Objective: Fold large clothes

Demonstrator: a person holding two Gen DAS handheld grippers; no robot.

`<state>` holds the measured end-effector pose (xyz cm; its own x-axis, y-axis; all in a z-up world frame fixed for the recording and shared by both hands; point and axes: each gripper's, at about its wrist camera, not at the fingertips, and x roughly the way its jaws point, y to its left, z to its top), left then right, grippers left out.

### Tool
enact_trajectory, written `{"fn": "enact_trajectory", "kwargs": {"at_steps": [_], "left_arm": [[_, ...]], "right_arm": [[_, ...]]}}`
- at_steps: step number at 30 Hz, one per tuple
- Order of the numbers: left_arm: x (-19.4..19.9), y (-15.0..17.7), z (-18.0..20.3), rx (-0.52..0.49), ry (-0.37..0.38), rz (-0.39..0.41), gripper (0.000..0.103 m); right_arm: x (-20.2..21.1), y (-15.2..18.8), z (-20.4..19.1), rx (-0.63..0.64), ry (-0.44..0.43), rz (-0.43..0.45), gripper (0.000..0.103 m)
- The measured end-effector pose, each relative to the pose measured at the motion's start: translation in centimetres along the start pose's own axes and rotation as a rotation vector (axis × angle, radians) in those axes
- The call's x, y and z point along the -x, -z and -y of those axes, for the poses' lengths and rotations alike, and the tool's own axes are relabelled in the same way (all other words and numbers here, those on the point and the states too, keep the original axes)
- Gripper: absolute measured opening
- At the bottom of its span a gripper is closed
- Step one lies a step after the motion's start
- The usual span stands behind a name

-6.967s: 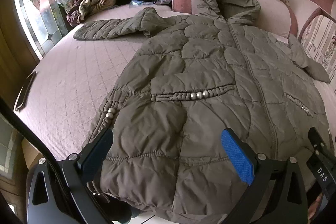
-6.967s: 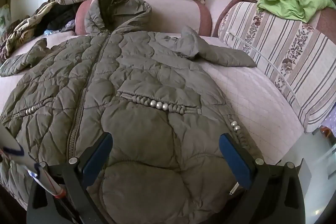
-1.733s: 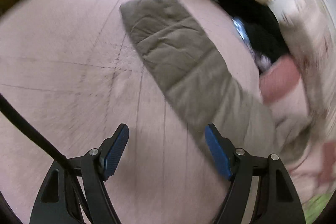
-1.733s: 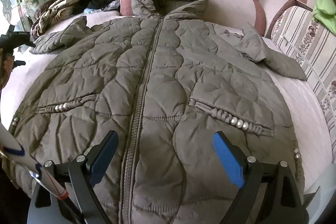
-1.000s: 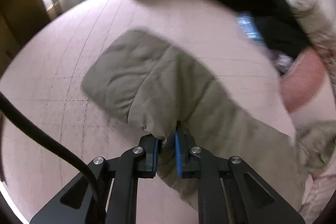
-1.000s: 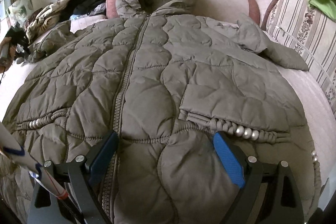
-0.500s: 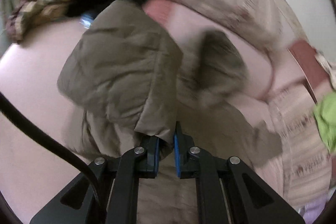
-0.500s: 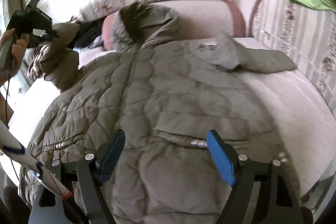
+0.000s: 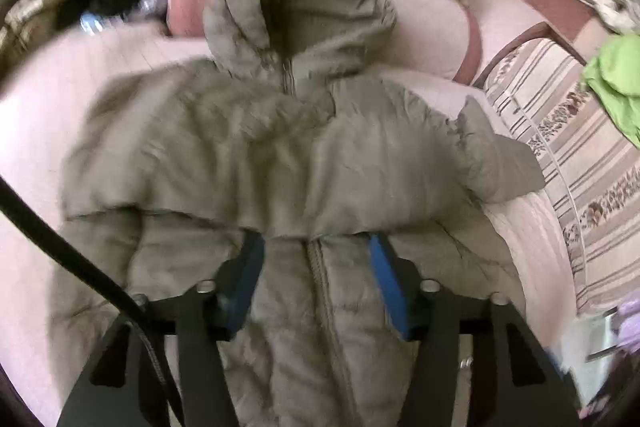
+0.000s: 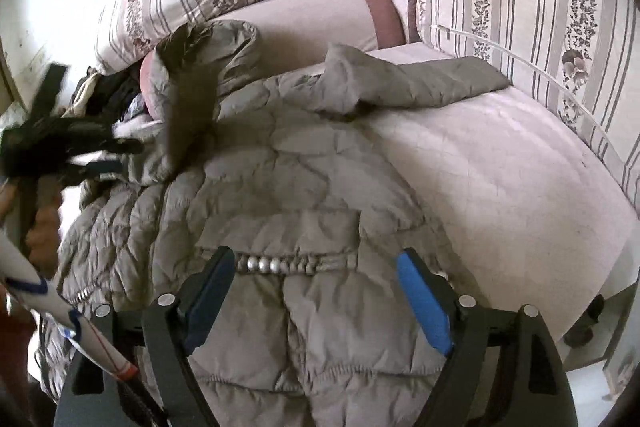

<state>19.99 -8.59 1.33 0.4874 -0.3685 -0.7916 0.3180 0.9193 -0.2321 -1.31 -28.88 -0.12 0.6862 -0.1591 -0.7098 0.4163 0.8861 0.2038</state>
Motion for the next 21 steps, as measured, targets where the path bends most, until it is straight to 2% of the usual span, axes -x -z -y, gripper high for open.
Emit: {"fn": "enact_trajectory", "kwargs": {"at_steps": [3, 5, 8, 10, 13, 18, 19, 20, 21], "left_arm": [[3.4, 2.1, -0.9, -0.045, -0.094, 0.080, 0.069], [5.0, 4.2, -2.3, -0.059, -0.201, 0.115, 0.070], [5.8, 6.7, -5.3, -0.037, -0.314, 0.130, 0.070], [5.6, 7.9, -7.0, -0.007, -0.380, 0.142, 0.070], [5.2, 9.5, -9.7, 0.044, -0.440, 0.153, 0.070], [4.5, 10.5, -11.6, 0.060, -0.489, 0.162, 0.070], [4.5, 10.6, -12.0, 0.061, -0.497, 0.167, 0.070], [4.4, 10.6, -12.0, 0.063, -0.498, 0.170, 0.070], [4.4, 10.5, -12.2, 0.067, -0.497, 0.174, 0.070]], "right_arm": [[-1.1, -1.3, -0.9, 0.005, -0.021, -0.009, 0.088], [-2.4, -2.7, -1.7, 0.022, -0.031, -0.010, 0.088], [-5.2, -5.2, -3.0, 0.039, -0.037, -0.021, 0.089], [-8.3, -7.1, -3.6, 0.015, -0.051, -0.063, 0.089], [-13.5, -9.3, -4.3, -0.043, -0.067, -0.146, 0.089], [-19.8, -11.1, -5.7, -0.102, -0.065, -0.248, 0.086], [-20.4, -11.3, -6.0, -0.106, -0.056, -0.253, 0.071], [-20.9, -11.5, -6.4, -0.103, -0.061, -0.274, 0.045], [-21.0, -11.8, -6.7, -0.096, -0.055, -0.289, 0.040]]}}
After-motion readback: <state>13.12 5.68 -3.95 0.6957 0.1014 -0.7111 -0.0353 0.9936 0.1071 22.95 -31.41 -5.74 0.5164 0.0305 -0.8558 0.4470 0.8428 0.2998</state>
